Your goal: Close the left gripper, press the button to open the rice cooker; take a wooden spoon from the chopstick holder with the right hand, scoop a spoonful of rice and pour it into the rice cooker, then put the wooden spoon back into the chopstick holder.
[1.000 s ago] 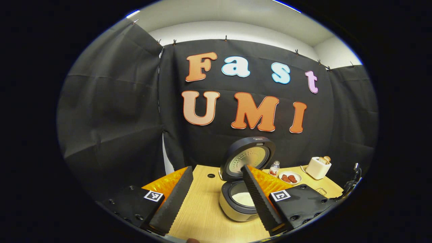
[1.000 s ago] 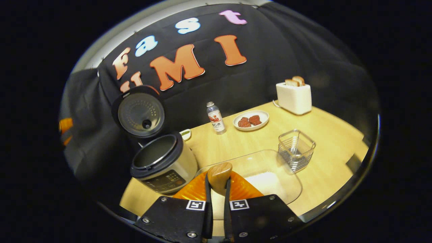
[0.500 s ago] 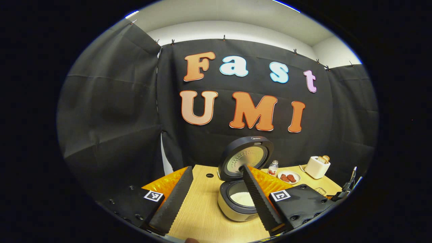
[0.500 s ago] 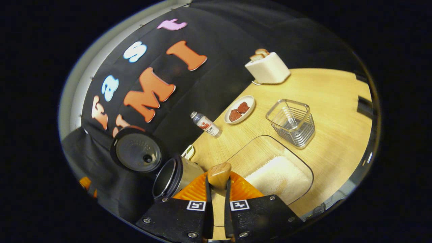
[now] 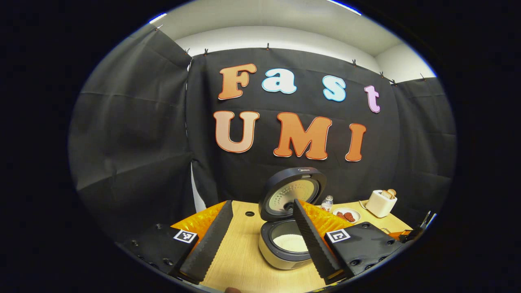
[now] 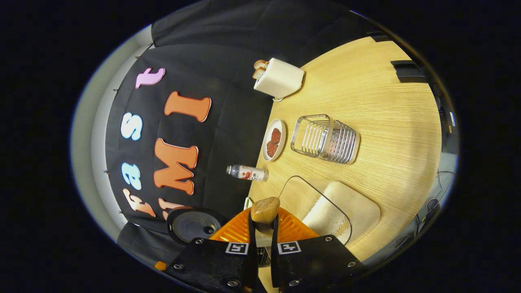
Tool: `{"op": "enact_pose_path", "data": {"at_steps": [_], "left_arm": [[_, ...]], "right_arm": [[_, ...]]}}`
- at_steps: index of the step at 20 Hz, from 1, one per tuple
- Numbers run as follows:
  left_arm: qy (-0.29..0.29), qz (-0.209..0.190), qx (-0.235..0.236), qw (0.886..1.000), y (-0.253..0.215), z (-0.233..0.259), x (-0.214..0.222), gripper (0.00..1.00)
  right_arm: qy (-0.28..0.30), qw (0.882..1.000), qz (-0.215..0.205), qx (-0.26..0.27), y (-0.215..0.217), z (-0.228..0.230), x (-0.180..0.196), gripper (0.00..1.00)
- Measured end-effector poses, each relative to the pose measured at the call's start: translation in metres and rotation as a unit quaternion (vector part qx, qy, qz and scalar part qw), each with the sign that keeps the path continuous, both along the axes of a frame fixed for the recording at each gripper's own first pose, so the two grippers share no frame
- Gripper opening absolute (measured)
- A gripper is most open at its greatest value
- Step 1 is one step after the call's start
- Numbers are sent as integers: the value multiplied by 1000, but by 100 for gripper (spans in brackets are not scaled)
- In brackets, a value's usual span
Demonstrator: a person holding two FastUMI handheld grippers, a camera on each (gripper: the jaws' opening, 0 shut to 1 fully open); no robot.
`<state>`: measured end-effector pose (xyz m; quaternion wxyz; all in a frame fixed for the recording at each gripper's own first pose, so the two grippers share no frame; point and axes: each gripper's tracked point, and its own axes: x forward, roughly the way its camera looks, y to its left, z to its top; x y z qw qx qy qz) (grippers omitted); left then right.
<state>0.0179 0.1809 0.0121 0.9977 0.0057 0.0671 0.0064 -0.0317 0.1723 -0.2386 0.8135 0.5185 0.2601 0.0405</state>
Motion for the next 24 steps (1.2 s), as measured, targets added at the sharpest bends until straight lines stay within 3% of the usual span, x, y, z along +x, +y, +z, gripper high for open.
{"op": "enact_pose_path", "data": {"at_steps": [10, 17, 24], "left_arm": [[-26, 28, 14, 999, -9, 11, 11, 99], [-23, 43, -5, 999, -6, -1, 17, 100], [-18, 68, 12, 997, 13, -13, 13, 100]], "right_arm": [[-3, 998, -24, 60, -18, 60, 9, 12], [-3, 997, -7, 72, -6, 117, 21, 12], [-7, 996, 29, 81, 37, 158, 42, 12]]}}
